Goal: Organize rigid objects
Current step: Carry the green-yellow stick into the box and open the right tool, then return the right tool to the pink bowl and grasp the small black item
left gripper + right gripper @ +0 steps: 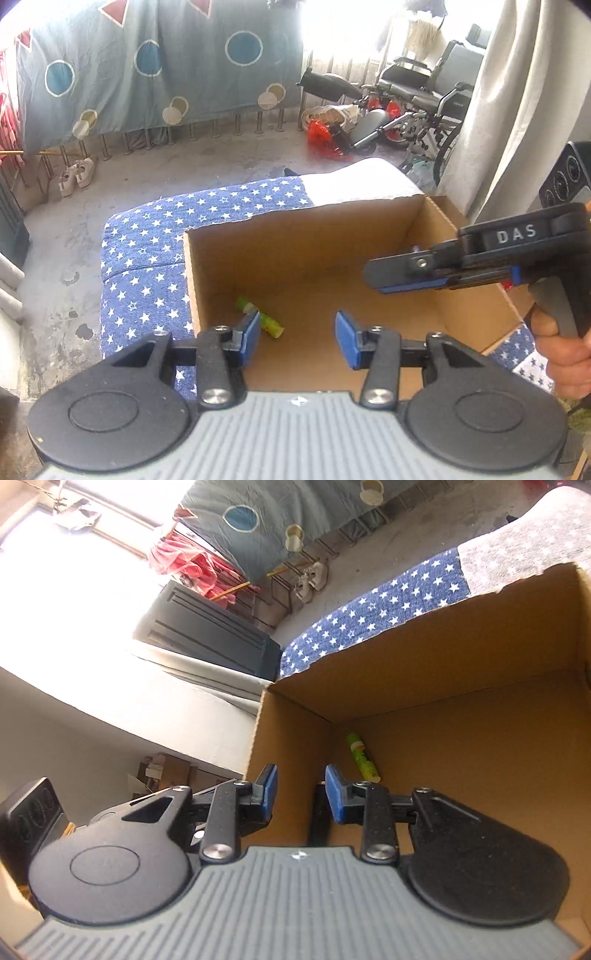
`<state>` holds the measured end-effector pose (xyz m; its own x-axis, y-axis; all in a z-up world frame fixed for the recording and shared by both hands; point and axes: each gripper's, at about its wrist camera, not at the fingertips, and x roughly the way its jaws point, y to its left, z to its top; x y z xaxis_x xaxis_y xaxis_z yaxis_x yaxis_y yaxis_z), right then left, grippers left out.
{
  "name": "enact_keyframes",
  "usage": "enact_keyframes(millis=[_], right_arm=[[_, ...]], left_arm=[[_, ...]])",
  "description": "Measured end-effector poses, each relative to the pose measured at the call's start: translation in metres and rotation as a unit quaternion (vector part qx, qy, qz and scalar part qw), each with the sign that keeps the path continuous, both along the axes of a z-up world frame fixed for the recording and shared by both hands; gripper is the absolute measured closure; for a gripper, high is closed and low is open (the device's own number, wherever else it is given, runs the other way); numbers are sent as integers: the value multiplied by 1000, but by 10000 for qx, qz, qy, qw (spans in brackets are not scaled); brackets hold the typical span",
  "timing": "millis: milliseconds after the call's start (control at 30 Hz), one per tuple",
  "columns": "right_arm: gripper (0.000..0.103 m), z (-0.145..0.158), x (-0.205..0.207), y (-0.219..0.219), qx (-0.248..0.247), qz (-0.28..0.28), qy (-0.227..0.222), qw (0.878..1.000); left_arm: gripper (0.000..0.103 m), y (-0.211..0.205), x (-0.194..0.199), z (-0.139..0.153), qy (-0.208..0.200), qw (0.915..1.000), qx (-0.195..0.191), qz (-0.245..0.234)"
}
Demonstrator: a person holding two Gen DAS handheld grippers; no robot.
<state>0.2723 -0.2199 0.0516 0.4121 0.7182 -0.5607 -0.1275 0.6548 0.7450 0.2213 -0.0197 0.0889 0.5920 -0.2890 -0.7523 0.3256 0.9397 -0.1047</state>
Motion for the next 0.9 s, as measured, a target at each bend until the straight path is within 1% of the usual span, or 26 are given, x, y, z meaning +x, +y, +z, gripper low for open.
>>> enact_keyframes(millis=[133,233,333,433,467,567,600,667,733,767,900], right_arm=[[74,29,-65,-34,206,-139,-547,9982],[74,34,-117,-53,230,-192,-848,9959],[74,19,-164,-64,134,-312,-880,9955],[73,-11,-194,-64,-44,-498,-679,9964],[73,-27,-203,-63,-101,-569,-580,9966],[73,-65,-215,-53,-205,-738,-294,9966],[73,-74,-218,-51,-202,-774,-216,9966],[73,-87,-217,-46,-131,-836,-95,9964],[73,-97,-219,-44,-66,-872,-26,9962],[73,-101,-213,-44,-67,-887,13,9960],[73,-108,-208,-37,6,-864,118,9962]], left_arm=[[54,-1,-51,9,-148,9990,-249,-336],[54,-11,-87,-1,-90,9970,-268,-727],[54,-29,-112,-21,10,9942,-116,-1065],[54,-52,-125,-49,131,9911,217,-1310],[54,-58,-126,-58,189,9899,321,-1368],[54,-77,-127,-87,344,9862,720,-1449],[55,-81,-128,-98,375,9847,867,-1467],[58,-88,-127,-108,410,9825,1005,-1513],[58,-89,-130,-119,460,9807,1077,-1563],[58,-90,-129,-122,468,9801,1117,-1574],[58,-98,-128,-134,479,9765,1360,-1600]])
